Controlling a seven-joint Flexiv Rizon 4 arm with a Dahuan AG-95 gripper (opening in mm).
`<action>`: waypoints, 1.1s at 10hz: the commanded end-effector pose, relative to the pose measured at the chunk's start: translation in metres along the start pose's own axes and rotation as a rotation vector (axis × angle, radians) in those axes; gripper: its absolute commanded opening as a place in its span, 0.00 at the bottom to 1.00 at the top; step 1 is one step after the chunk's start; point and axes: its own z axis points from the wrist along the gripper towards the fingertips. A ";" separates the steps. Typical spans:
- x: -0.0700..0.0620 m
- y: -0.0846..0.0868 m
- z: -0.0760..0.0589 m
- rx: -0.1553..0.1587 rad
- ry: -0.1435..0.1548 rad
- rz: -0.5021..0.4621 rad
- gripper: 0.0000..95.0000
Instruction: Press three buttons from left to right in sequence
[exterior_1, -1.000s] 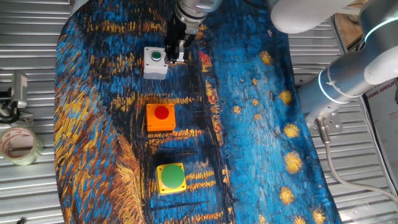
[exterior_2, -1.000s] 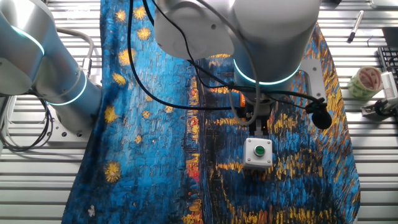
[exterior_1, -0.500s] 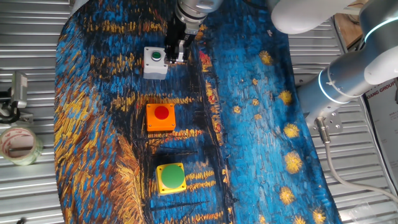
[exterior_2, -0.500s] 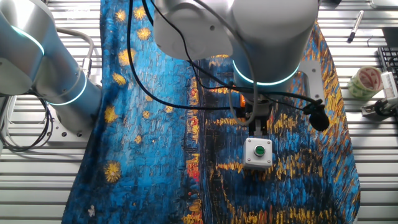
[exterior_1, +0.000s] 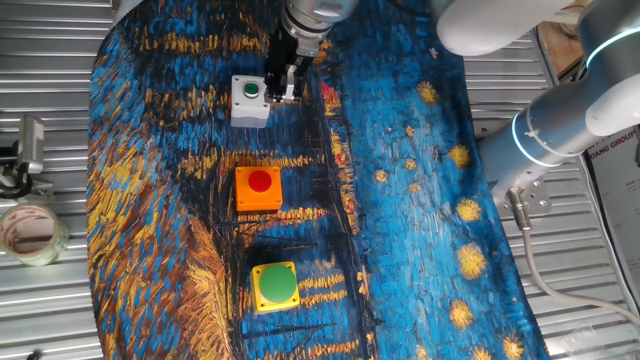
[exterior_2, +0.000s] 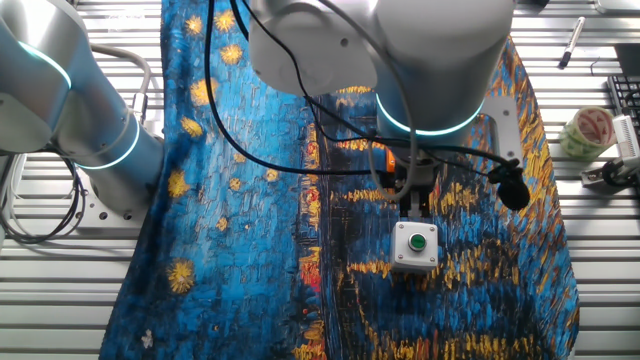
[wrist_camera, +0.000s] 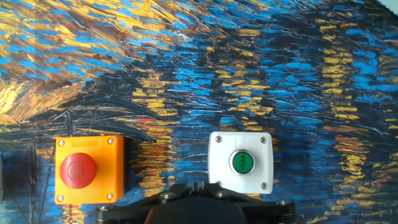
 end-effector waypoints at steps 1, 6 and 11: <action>0.000 0.000 0.000 0.001 -0.003 -0.001 0.00; 0.000 0.000 0.000 -0.001 -0.002 -0.009 0.00; 0.000 -0.001 0.000 -0.008 -0.001 -0.009 0.00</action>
